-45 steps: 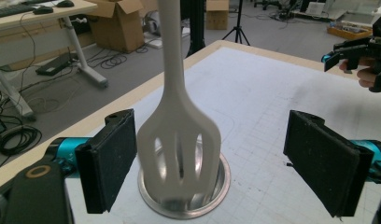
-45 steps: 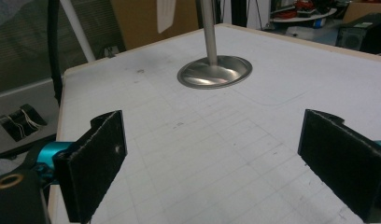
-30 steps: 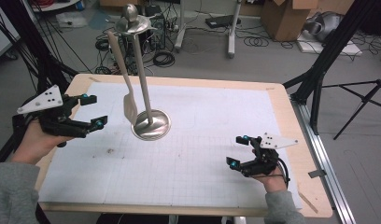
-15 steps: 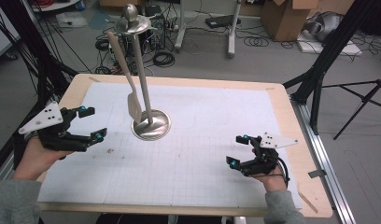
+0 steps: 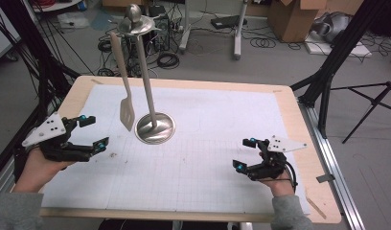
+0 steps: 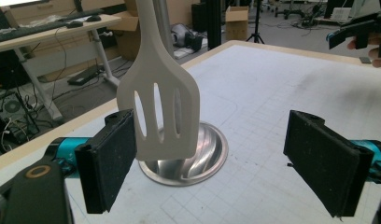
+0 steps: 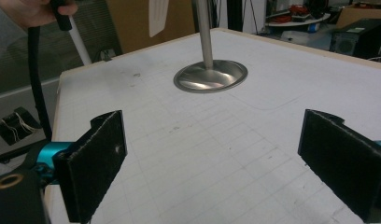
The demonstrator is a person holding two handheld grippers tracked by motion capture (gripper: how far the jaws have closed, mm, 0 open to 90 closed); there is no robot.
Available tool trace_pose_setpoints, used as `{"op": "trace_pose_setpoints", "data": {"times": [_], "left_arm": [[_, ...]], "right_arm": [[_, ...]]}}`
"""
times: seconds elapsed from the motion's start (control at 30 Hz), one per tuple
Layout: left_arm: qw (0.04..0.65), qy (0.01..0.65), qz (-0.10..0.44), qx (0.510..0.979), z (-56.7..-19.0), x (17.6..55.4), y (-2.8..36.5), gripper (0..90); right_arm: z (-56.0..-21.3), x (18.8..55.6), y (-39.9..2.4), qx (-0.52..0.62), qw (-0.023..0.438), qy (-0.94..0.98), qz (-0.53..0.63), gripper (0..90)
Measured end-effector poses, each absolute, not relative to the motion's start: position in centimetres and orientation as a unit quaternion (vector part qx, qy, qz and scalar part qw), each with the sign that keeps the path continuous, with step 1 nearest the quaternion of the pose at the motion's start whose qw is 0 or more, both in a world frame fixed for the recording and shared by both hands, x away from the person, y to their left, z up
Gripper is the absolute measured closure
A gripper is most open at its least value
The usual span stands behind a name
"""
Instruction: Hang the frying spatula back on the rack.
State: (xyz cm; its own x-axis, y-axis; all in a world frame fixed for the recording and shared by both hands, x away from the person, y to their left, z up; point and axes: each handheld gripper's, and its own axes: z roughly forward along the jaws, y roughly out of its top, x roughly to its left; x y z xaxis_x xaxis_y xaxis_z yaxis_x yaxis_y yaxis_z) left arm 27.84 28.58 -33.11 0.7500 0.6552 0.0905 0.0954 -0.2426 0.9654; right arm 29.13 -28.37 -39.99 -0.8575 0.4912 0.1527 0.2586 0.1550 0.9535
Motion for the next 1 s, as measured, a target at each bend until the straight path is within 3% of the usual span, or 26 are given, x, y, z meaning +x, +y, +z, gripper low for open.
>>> {"op": "trace_pose_setpoints", "data": {"times": [1.0], "left_arm": [[0.550, 0.301, 0.268, 0.732, -37.2, 27.0, 31.3, 17.7]], "right_arm": [[-39.9, 29.2, -28.5, 0.248, 0.101, 0.752, 0.602, 6.9]]}}
